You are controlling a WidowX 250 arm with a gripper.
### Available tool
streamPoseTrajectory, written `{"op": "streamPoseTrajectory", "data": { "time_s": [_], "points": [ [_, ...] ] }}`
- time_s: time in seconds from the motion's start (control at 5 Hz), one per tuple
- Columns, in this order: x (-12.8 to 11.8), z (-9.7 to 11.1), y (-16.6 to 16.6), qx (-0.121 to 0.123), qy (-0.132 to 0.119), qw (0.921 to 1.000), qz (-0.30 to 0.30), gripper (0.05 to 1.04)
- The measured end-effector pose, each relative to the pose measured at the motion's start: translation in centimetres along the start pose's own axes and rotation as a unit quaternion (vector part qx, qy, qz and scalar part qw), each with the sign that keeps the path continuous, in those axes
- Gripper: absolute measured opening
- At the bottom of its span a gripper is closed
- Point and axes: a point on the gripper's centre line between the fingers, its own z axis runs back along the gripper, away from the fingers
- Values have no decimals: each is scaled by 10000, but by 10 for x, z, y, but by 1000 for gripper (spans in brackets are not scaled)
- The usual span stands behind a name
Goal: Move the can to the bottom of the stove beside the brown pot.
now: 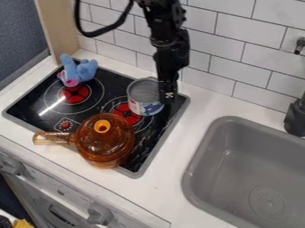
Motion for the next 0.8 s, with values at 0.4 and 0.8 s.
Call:
{"op": "streamPoseTrajectory", "data": {
  "time_s": [0.4,0.8],
  "points": [
    [-31,-6,-4,-178,327,9988,302,1000],
    [-69,-4,-8,-438,730,9948,566,1000]
  ]
}}
